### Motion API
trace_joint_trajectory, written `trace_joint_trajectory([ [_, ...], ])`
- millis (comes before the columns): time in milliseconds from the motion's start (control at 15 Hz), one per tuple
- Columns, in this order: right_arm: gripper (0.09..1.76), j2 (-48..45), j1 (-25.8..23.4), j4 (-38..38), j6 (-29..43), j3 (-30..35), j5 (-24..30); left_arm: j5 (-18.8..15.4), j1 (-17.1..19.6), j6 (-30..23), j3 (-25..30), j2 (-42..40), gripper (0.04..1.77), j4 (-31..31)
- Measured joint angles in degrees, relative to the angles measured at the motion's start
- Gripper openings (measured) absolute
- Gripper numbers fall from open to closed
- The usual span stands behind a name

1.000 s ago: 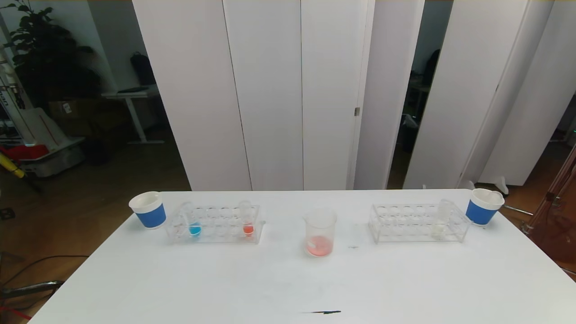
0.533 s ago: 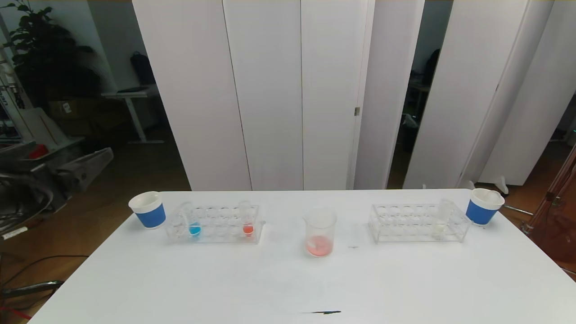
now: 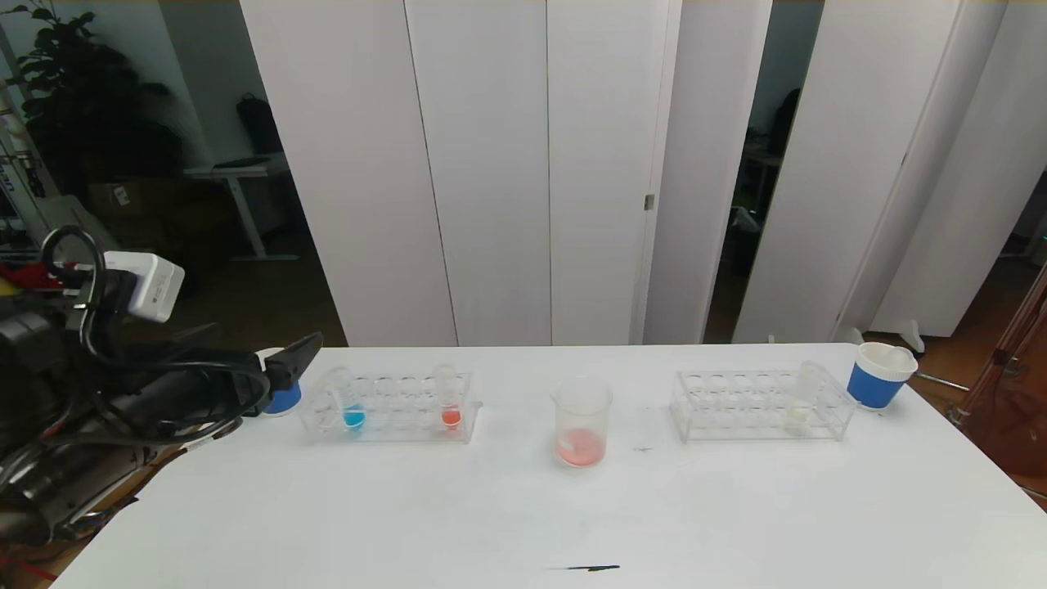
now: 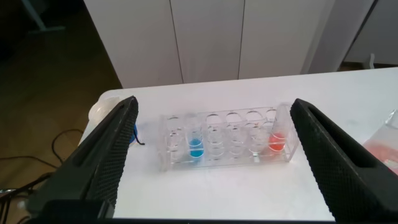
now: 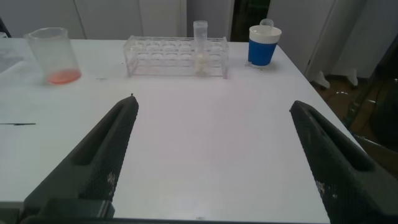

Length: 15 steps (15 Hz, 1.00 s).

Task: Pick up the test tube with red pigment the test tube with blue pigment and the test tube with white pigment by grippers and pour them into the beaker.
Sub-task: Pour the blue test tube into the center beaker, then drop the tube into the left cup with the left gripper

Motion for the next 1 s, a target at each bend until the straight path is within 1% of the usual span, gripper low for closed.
trace_joint_trajectory([
  [267,1.75,0.0,0.0,0.02,0.0,0.0,0.05,-0.07,-0.22,-0.05,4.0,8.06,1.75,-8.77],
  [400,1.75,0.0,0.0,0.0,0.0,0.0,0.0,-0.2,-0.27,-0.11,4.18,11.67,1.75,-10.51],
  [533,1.75,0.0,0.0,0.0,-0.02,0.0,0.02,-0.16,-0.2,-0.8,3.25,15.12,1.75,-11.86],
  [733,1.75,0.0,0.0,0.0,0.0,0.0,0.0,0.3,-0.16,-1.54,1.88,21.0,1.75,-15.52],
  [1000,1.75,0.0,0.0,0.0,-0.02,0.0,0.02,3.5,0.3,-1.54,-2.78,29.39,1.75,-19.46],
])
